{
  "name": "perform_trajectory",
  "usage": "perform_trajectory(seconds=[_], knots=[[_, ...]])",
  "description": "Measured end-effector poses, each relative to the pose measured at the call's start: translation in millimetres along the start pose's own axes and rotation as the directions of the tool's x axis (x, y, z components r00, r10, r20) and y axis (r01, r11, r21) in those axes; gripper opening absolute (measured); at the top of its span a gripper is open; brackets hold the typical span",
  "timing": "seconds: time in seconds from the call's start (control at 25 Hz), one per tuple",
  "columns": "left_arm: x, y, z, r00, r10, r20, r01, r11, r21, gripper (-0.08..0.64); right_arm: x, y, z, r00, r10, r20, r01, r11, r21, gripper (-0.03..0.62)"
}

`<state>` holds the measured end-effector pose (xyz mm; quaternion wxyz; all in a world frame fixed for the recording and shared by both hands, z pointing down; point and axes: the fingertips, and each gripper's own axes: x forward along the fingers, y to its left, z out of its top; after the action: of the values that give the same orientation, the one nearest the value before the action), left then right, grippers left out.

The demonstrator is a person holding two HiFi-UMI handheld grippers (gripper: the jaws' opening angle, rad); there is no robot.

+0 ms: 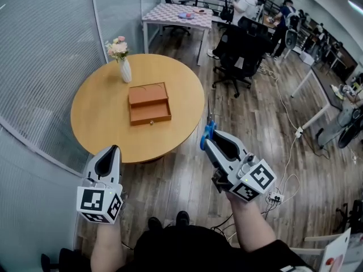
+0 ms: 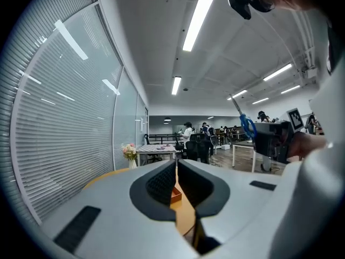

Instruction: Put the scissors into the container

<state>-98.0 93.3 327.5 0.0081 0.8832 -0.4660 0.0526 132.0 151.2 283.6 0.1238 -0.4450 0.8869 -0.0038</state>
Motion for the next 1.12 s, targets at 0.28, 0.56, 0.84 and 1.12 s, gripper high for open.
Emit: perform_trajectory(seconds=[0.28,0.56,0.84,1.12], knots=[[15,-57,5,1.0,-0.02,-0.013,0.02,1.0,0.019,0.021,-39,-42,8,1.0,-0.016,0.025,0.015,0.997,0.072,0.098],[41,-39,-1,1.0,-0.02,-0.018,0.02,1.0,0.012,0.021,-18,-70,-9,0.999,-0.049,0.001,0.049,0.993,0.106,0.098],[92,28,-10,1.0,-0.023,-0.01,0.023,1.0,0.013,0.021,55,-104,-29,0.995,-0.098,-0.026,0.101,0.989,0.108,0.098],[150,111,-8,0.999,-0.053,0.003,0.053,0.999,-0.001,0.021,147,-136,-39,0.988,-0.154,-0.014,0.155,0.981,0.113,0.098]])
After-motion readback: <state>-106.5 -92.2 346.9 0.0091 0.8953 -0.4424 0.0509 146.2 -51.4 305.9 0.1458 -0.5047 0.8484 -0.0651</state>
